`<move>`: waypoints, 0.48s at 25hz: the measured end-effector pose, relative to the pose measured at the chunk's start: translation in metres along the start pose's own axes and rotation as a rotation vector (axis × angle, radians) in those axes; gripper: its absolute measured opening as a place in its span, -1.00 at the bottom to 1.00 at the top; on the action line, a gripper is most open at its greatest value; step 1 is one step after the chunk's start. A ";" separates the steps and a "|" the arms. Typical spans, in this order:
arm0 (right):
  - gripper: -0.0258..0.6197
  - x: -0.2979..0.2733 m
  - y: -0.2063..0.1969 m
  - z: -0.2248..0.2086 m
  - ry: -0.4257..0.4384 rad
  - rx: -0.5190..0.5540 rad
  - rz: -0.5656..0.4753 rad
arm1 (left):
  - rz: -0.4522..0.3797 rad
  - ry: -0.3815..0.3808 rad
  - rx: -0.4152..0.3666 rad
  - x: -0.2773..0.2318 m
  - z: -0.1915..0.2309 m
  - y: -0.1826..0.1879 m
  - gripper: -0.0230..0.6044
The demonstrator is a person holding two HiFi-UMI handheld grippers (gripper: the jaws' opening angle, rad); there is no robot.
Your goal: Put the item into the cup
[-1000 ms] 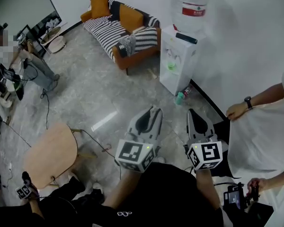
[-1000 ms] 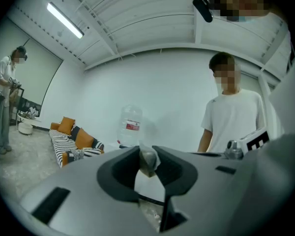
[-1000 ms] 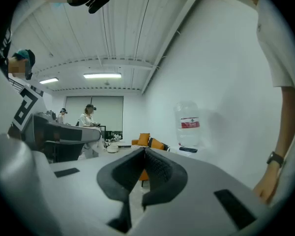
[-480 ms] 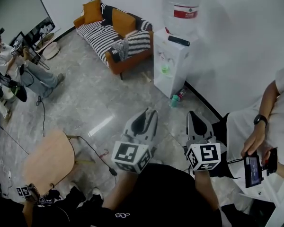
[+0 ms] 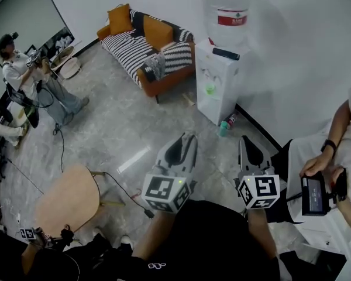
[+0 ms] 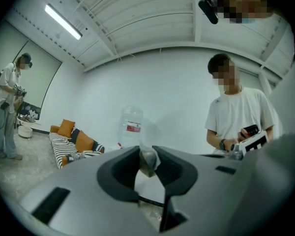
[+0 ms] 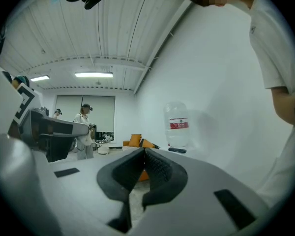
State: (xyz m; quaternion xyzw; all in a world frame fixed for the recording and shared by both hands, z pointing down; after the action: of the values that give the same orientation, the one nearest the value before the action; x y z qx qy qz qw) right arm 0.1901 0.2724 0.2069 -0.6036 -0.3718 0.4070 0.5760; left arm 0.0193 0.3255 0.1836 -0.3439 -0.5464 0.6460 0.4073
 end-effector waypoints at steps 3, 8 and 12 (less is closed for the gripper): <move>-0.89 -0.005 0.003 -0.001 0.008 0.002 -0.013 | -0.009 0.001 -0.010 -0.007 0.002 0.004 -0.68; -0.89 -0.019 0.000 -0.016 -0.007 -0.001 -0.015 | -0.013 -0.019 -0.022 -0.028 0.006 0.005 -0.68; -0.89 -0.024 0.000 -0.028 -0.034 0.015 -0.031 | -0.036 -0.033 -0.029 -0.040 0.010 0.006 -0.68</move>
State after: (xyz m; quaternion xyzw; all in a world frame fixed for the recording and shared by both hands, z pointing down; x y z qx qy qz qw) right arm 0.2066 0.2396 0.2087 -0.5864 -0.3881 0.4110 0.5802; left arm 0.0266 0.2842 0.1789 -0.3291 -0.5683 0.6362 0.4049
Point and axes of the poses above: the fingertips, and each gripper's own axes: x backward along the fingers, z to its left, y out of its top, the point moved 3 cm from there along x, backward along the fingers, and after that the axes turned 13 degrees about -y, right-handed, at the moved point
